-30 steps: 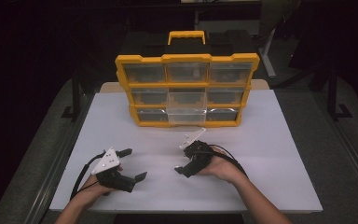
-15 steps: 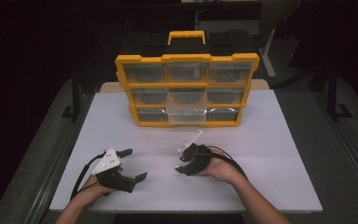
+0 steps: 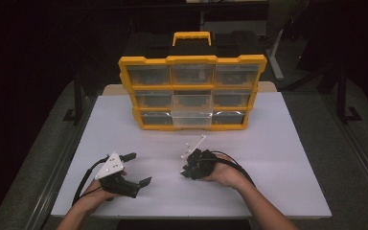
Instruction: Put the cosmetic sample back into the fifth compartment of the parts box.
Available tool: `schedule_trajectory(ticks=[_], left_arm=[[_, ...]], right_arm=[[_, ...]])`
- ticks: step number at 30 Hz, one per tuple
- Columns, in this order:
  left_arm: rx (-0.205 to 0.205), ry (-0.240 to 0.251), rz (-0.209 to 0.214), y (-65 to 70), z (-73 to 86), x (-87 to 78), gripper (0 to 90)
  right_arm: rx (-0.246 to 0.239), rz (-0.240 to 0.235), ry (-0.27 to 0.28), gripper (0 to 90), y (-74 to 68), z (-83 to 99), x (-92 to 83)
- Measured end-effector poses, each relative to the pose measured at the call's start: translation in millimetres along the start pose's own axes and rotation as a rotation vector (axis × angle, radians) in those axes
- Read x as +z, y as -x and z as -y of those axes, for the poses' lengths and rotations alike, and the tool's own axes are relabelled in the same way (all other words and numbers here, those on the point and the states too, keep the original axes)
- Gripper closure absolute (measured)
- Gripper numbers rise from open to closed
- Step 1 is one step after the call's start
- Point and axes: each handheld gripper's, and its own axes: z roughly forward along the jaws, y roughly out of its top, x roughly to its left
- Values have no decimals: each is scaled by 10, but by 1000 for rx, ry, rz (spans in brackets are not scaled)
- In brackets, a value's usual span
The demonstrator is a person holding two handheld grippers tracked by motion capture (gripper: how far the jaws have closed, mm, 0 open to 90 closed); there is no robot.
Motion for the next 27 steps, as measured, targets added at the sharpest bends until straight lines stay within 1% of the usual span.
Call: schedule_trajectory(ticks=[3,9,14,17,19,22,27], left_arm=[[1,0,-1,0,-1,0,0],[1,-1,-1,-1,-1,-2,0],[1,1,-2,-1,-2,-7,0],[1,1,-2,-3,-3,-7,0],[2,-2,-2,-5,-5,-7,0],[4,-6,0,-2,-5,-7,0],[3,-7,-1,-1,-4,-12,0]], right_arm=[[-3,1,-8,752,-7,0,2],[-24,7,-17,789,-16,1,17],[-32,11,-19,793,-19,2,17],[-36,22,-17,796,-22,4,10],[-23,17,-13,797,-19,3,-18],[-23,18,-2,797,7,13,-57],[-4,14,6,797,51,39,-139]])
